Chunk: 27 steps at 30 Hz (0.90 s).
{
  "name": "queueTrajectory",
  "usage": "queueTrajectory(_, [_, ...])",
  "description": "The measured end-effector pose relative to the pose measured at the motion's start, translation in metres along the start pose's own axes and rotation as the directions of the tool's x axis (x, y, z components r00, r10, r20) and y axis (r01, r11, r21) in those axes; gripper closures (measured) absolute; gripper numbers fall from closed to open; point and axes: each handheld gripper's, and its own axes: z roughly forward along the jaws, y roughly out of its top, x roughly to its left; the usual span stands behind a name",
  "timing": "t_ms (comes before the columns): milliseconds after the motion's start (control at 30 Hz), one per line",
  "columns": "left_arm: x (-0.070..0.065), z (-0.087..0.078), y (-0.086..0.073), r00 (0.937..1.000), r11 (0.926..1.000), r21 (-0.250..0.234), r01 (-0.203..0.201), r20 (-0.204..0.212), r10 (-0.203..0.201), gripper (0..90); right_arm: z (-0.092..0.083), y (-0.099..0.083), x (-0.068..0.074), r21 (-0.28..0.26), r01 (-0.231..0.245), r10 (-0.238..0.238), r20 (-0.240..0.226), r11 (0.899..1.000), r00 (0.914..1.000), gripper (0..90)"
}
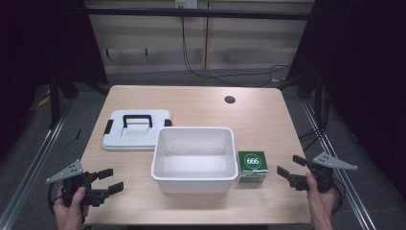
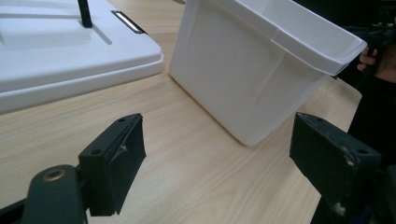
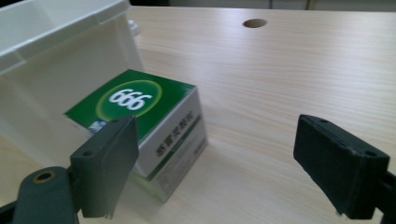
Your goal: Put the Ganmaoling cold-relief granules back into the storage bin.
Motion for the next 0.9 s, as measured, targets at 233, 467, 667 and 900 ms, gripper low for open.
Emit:
queueTrajectory(233, [-0.002,0.000,0.000,0.9999,0.9999,0.004,-0.014,0.007,0.014,18.2,-0.002,0.011,0.002,0.068,0.024,-0.022,-0.025,0.997,0.9994,13.3])
queueTrajectory(467, [-0.002,0.001,0.000,0.9999,0.9999,0.005,-0.010,0.006,0.010,18.2,-0.005,0.027,0.007,0.038,0.060,-0.057,-0.084,0.997,0.9948,13.4])
queueTrajectory(667, [-0.002,0.000,0.000,0.9999,0.9999,0.007,-0.012,-0.002,0.012,18.2,-0.007,0.036,0.007,0.076,0.066,-0.058,-0.099,0.995,0.9934,13.5])
queueTrajectory(900, [-0.002,0.000,-0.001,1.0000,1.0000,0.003,-0.009,0.003,0.009,18.2,0.002,0.045,0.014,0.096,0.133,-0.115,-0.169,0.986,0.9788,13.5])
